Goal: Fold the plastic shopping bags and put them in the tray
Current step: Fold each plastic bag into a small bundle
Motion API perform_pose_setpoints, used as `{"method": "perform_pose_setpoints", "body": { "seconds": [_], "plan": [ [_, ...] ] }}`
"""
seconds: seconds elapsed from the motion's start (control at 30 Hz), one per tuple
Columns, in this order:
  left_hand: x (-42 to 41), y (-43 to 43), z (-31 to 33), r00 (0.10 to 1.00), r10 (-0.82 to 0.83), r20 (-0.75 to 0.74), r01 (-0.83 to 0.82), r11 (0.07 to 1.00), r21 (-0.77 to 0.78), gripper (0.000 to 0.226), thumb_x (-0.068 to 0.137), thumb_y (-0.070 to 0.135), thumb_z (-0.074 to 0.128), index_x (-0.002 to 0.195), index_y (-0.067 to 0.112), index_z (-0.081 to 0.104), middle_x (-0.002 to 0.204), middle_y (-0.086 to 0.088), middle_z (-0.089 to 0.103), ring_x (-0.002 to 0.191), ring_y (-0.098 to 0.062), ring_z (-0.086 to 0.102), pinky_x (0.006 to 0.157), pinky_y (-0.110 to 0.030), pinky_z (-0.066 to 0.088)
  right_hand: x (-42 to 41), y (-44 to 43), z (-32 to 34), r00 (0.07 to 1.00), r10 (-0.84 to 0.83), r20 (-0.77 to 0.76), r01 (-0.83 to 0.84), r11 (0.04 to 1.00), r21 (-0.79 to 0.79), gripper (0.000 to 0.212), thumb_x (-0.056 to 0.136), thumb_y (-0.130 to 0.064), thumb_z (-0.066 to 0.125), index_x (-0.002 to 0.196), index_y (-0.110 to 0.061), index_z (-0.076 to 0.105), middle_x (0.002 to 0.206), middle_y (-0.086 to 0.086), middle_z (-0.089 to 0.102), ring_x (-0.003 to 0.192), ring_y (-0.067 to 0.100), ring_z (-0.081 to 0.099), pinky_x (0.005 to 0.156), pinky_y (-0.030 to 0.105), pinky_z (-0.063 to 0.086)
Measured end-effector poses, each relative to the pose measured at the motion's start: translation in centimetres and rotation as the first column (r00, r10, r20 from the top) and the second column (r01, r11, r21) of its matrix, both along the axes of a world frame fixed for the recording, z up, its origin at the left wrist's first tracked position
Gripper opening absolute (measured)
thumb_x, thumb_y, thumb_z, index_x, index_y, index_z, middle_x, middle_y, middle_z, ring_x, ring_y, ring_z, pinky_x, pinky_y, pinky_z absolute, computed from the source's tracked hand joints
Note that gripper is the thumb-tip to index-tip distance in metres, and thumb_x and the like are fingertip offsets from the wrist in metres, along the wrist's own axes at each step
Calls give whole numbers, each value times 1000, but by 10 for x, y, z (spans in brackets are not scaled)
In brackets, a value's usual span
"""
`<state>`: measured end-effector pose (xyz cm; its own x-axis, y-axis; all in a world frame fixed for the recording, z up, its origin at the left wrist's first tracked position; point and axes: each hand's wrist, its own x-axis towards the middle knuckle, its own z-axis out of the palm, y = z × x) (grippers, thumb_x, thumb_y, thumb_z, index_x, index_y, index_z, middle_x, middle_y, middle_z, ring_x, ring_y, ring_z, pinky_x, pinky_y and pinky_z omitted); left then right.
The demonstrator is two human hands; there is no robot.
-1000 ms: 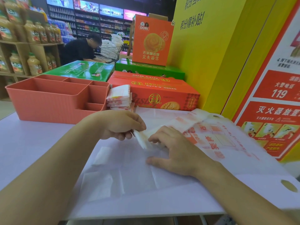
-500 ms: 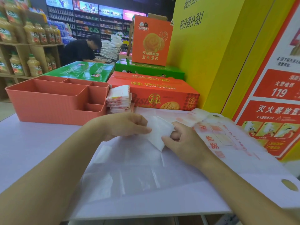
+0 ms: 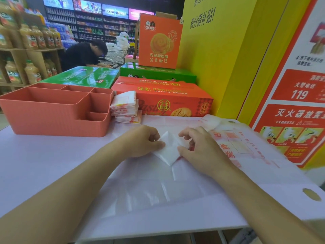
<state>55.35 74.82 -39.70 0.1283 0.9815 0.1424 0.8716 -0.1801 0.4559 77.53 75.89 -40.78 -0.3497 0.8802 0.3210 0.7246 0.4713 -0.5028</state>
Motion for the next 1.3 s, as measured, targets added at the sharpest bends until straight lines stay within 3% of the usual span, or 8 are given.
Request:
{"method": "perform_pose_setpoints", "body": {
  "seconds": [0.2, 0.33, 0.47, 0.7, 0.83, 1.0, 1.13, 1.3],
  "plan": [
    [5, 4, -10, 999, -15, -49, 20, 995, 102, 33, 90, 43, 67, 120, 30, 58, 112, 6, 52, 96, -15, 52, 80, -28, 39, -2, -1, 0, 973, 103, 208, -123, 988, 89, 39, 98, -18, 56, 135, -29, 63, 141, -12, 55, 129, 12, 41, 111, 26, 28],
    [7, 4, -15, 964, -141, -226, 186, 963, 193, 35, 100, 36, 48, 130, 30, 64, 140, 8, 54, 116, -26, 47, 103, -41, 39, -7, -2, -2, 905, 176, 387, -196, 980, 12, 49, 107, -21, 38, 155, -30, 37, 164, -11, 31, 151, 14, 26, 120, 29, 15],
    [10, 3, -13, 916, -146, -373, 150, 988, -17, 47, 106, 49, 26, 152, 43, 34, 159, 26, 25, 137, -16, 31, 109, -40, 27, -9, -4, -2, 839, 142, 526, -110, 990, -91, 56, 109, -43, 20, 163, -30, 12, 169, -16, 10, 157, 14, 3, 122, 38, 4],
    [11, -1, -9, 871, -223, -438, 109, 957, -270, 64, 100, 64, 12, 158, 41, -1, 163, 26, -10, 154, -16, -11, 120, -45, -2, -8, -4, -7, 796, 177, 579, -77, 978, -193, 68, 102, -62, 10, 161, -34, -8, 166, -21, -15, 153, 14, -22, 125, 48, -11],
    [10, -4, -8, 892, -218, -395, 120, 959, -258, 63, 101, 62, 15, 159, 40, 1, 163, 25, -8, 154, -15, -12, 122, -47, -5, -5, -6, -6, 842, 162, 515, -102, 985, -142, 71, 99, -68, 17, 162, -36, 5, 168, -20, -5, 155, 15, -16, 126, 46, -8],
    [2, -7, -5, 935, -187, -303, 128, 971, -203, 60, 99, 63, 30, 155, 45, 23, 161, 30, 11, 153, -12, 1, 121, -43, -3, 3, -10, -1, 903, 146, 403, -212, 970, 123, 71, 81, -82, 41, 131, -36, 62, 144, -18, 45, 138, 11, 27, 117, 39, 26],
    [1, -7, 0, 954, -184, -236, 141, 972, -188, 50, 98, 58, 40, 146, 45, 42, 156, 34, 25, 151, -11, 11, 120, -44, 3, -1, -12, 0, 887, 163, 431, -255, 953, 166, 67, 82, -79, 38, 118, -33, 70, 124, -20, 61, 114, 12, 47, 105, 34, 33],
    [-5, -11, 8, 935, -265, -234, 207, 947, -244, 84, 70, 56, 36, 153, 40, 33, 160, 29, 20, 150, -7, 9, 122, -46, 8, 0, -11, -3, 903, 120, 412, -235, 942, 240, 61, 84, -77, 38, 98, -29, 73, 98, -12, 70, 102, 13, 53, 93, 35, 39]
  ]
}}
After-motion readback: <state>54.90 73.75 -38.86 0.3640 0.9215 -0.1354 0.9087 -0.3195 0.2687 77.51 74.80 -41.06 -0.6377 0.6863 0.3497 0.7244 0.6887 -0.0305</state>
